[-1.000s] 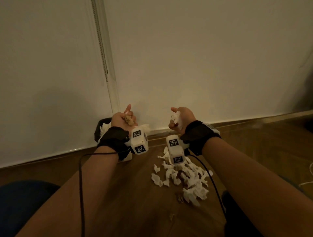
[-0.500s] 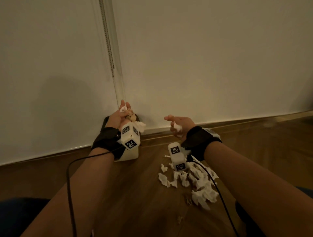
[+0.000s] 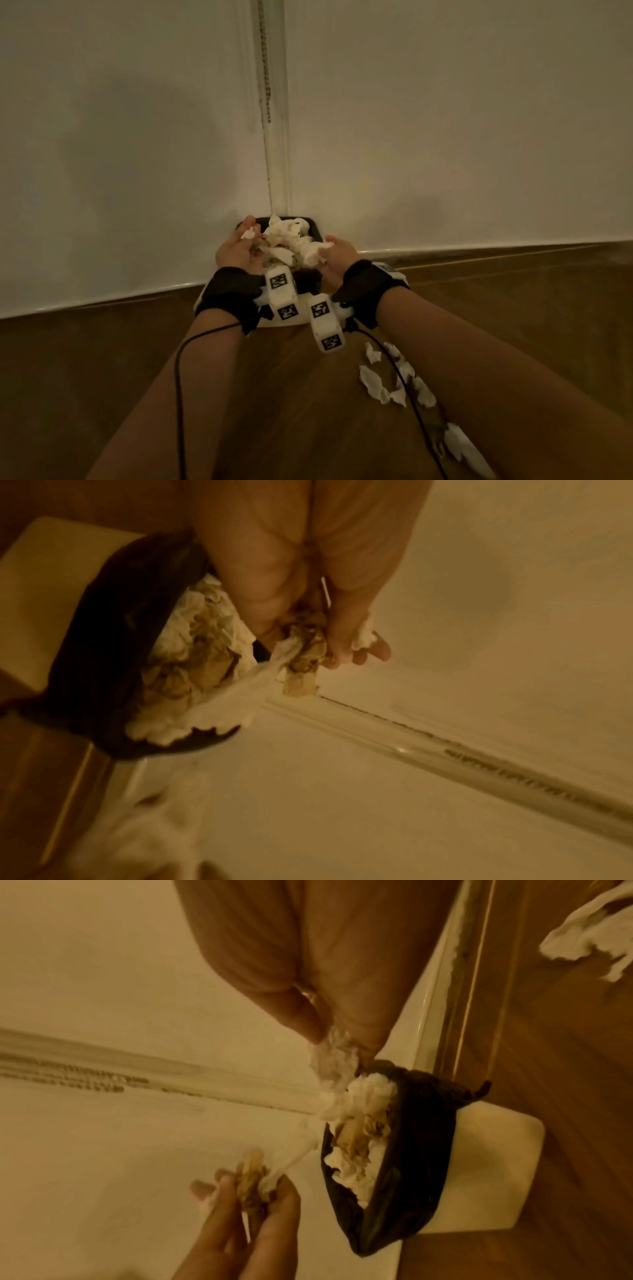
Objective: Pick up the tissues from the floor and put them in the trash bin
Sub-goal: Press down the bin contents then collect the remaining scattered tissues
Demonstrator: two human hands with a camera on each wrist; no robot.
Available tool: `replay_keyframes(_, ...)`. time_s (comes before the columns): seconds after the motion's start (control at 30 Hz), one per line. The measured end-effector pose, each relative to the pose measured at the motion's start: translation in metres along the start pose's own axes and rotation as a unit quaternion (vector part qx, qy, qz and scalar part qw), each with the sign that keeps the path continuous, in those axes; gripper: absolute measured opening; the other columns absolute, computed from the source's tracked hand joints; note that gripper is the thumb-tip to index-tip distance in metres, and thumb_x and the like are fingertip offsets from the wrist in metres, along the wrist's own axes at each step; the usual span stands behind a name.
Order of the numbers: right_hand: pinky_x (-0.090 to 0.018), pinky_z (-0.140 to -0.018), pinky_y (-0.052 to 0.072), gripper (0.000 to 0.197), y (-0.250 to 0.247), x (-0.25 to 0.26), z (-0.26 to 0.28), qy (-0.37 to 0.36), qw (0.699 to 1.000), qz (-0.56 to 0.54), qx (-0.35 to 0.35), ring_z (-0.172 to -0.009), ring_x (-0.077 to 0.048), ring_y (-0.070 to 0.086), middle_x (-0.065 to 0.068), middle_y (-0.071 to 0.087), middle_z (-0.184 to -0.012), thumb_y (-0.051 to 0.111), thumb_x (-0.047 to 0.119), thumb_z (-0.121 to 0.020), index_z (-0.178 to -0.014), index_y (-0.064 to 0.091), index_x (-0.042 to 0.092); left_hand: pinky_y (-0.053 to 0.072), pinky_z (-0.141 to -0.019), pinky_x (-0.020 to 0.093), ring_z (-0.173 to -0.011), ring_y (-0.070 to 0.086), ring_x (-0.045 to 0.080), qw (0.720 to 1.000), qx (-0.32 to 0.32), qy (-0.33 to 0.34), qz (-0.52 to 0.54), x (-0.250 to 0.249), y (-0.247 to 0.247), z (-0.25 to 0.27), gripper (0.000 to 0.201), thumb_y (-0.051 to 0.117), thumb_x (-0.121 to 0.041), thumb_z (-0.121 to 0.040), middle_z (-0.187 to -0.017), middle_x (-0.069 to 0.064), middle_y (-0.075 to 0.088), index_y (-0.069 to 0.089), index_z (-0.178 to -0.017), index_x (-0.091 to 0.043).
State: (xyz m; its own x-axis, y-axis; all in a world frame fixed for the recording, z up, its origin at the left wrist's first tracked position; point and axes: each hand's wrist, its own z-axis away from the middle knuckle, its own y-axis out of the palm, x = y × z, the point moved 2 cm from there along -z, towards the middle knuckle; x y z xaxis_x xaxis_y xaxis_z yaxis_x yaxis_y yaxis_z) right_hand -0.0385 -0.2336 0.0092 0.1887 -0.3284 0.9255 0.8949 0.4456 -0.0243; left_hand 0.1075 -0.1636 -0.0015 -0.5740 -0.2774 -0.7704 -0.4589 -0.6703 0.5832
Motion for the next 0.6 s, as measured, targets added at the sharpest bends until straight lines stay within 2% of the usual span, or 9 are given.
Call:
replay_keyframes(0.07, -0.038, -0.107, 0.037, 0.039, 0.012, -0.009, -0.014, -0.053, 0.992, 0.115, -0.016, -0.126, -0.034, 0.045, -0.019, 0.046, -0.139, 0.046, 0.006, -0.094, -0.133, 0.046, 0.003, 0.051, -0.084, 0.030, -0.090, 0.062, 0.017, 0.998, -0.034, 0.016, -0.049, 0.011, -0.005, -0.012, 0.030, 0.060, -0.001, -0.087, -0.107, 0.010, 0.065, 0.063, -0.117, -0.006)
replay_keyframes(0.1, -0.038, -0.101, 0.043, 0.035, 0.015, -0.014, -0.022, -0.080, 0.988, 0.130, -0.031, -0.120, -0.034, 0.051, -0.019, 0.053, -0.131, 0.050, 0.007, -0.092, -0.127, 0.054, 0.004, 0.050, -0.088, 0.030, -0.095, 0.061, 0.019, 0.994, -0.051, 0.032, -0.087, 0.016, -0.007, -0.019, 0.029, 0.062, -0.004, -0.087, -0.111, 0.011, 0.065, 0.064, -0.115, -0.005)
replay_keyframes(0.17, -0.027, -0.085, 0.046, 0.030, 0.018, -0.024, -0.037, -0.116, 0.976, 0.172, -0.064, -0.110, -0.028, 0.057, -0.013, 0.061, -0.120, 0.059, 0.011, -0.088, -0.118, 0.061, 0.011, 0.046, -0.096, 0.029, -0.105, 0.060, 0.022, 0.968, -0.085, 0.080, -0.223, 0.024, -0.011, -0.030, 0.027, 0.063, -0.011, -0.087, -0.114, 0.013, 0.065, 0.066, -0.114, -0.004)
replay_keyframes(0.23, -0.023, -0.075, 0.044, 0.029, 0.022, -0.031, -0.046, -0.137, 0.956, 0.248, -0.073, -0.101, -0.024, 0.060, -0.010, 0.063, -0.112, 0.066, 0.015, -0.085, -0.113, 0.061, 0.017, 0.043, -0.091, 0.022, -0.107, 0.059, 0.025, 0.921, -0.086, 0.129, -0.358, 0.028, -0.013, -0.034, 0.025, 0.058, -0.011, -0.091, -0.114, 0.013, 0.065, 0.067, -0.113, -0.005)
replay_keyframes(0.37, -0.028, -0.079, 0.045, 0.023, 0.027, -0.028, -0.049, -0.201, 0.899, 0.384, -0.059, -0.095, -0.024, 0.060, -0.010, 0.064, -0.104, 0.069, 0.015, -0.081, -0.102, 0.060, 0.013, 0.038, -0.079, 0.016, -0.102, 0.059, 0.026, 0.805, -0.026, 0.163, -0.570, 0.035, -0.012, -0.038, 0.024, 0.052, -0.013, -0.093, -0.120, 0.013, 0.061, 0.070, -0.109, -0.016)
replay_keyframes(0.43, -0.024, -0.086, 0.041, 0.021, 0.027, -0.024, -0.050, -0.224, 0.848, 0.479, -0.026, -0.106, -0.026, 0.058, -0.011, 0.059, -0.117, 0.065, 0.013, -0.085, -0.105, 0.066, 0.008, 0.039, -0.082, 0.019, -0.105, 0.057, 0.026, 0.743, 0.010, 0.179, -0.645, 0.034, -0.013, -0.039, 0.022, 0.057, -0.017, -0.091, -0.121, 0.011, 0.059, 0.070, -0.108, -0.020)
replay_keyframes(0.5, -0.026, -0.095, 0.038, 0.025, 0.029, -0.025, -0.049, -0.236, 0.812, 0.534, 0.000, -0.114, -0.027, 0.053, -0.012, 0.052, -0.127, 0.058, 0.013, -0.090, -0.112, 0.066, 0.007, 0.044, -0.090, 0.027, -0.105, 0.058, 0.025, 0.704, 0.036, 0.181, -0.685, 0.034, -0.016, -0.039, 0.021, 0.058, -0.016, -0.090, -0.118, 0.010, 0.061, 0.070, -0.108, -0.018)
replay_keyframes(0.57, -0.031, -0.097, 0.041, 0.027, 0.032, -0.031, -0.042, -0.248, 0.781, 0.572, 0.030, -0.111, -0.028, 0.053, -0.012, 0.050, -0.124, 0.049, 0.015, -0.095, -0.116, 0.063, 0.007, 0.046, -0.092, 0.032, -0.103, 0.059, 0.024, 0.680, 0.050, 0.163, -0.713, 0.035, -0.021, -0.037, 0.020, 0.058, -0.017, -0.090, -0.114, 0.009, 0.063, 0.069, -0.107, -0.017)
replay_keyframes(0.6, -0.034, -0.094, 0.043, 0.029, 0.034, -0.036, -0.038, -0.253, 0.769, 0.585, 0.050, -0.107, -0.029, 0.054, -0.012, 0.051, -0.120, 0.045, 0.017, -0.096, -0.115, 0.063, 0.005, 0.046, -0.091, 0.033, -0.101, 0.060, 0.024, 0.655, 0.051, 0.161, -0.736, 0.037, -0.023, -0.035, 0.020, 0.057, -0.020, -0.091, -0.110, 0.009, 0.065, 0.069, -0.106, -0.017)
